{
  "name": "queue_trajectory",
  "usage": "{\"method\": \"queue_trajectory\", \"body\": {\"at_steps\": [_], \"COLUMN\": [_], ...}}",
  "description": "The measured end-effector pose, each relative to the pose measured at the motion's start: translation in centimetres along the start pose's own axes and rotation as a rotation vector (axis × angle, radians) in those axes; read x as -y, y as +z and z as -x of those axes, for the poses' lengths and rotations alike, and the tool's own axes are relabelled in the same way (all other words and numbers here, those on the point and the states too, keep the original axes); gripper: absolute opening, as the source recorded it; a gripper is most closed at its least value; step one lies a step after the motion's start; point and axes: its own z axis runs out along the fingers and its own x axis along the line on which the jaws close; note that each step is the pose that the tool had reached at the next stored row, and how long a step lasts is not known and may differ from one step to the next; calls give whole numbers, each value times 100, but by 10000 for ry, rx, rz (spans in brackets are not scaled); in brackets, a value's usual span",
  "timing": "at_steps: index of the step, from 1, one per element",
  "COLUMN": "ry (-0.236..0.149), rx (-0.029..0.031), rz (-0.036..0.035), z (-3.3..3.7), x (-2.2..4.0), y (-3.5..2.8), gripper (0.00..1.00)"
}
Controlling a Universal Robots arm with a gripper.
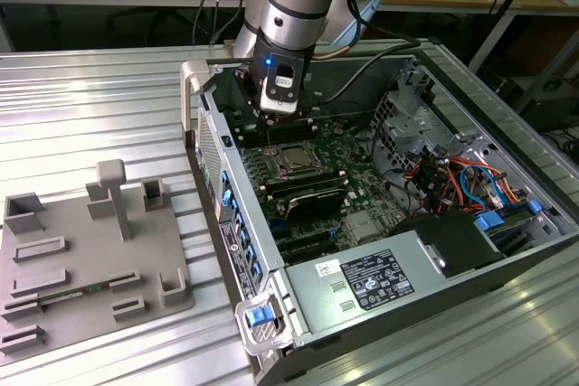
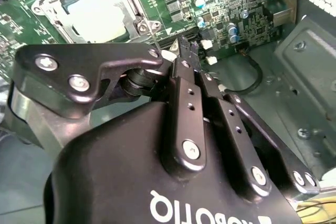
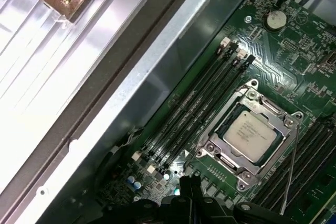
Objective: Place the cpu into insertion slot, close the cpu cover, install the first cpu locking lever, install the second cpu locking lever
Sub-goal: 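Install the first cpu locking lever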
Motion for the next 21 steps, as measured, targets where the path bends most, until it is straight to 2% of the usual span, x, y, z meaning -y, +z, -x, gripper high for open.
{"method": "queue_trajectory", "body": {"at_steps": [5, 14, 21], "ry": [-99, -1652, -1811], "rx": [35, -21, -33], "rz": [-27, -139, -146], "z": [-31, -36, -76], "x": [39, 35, 3], "y": [-1, 3, 19], "gripper": [11, 11, 11]}}
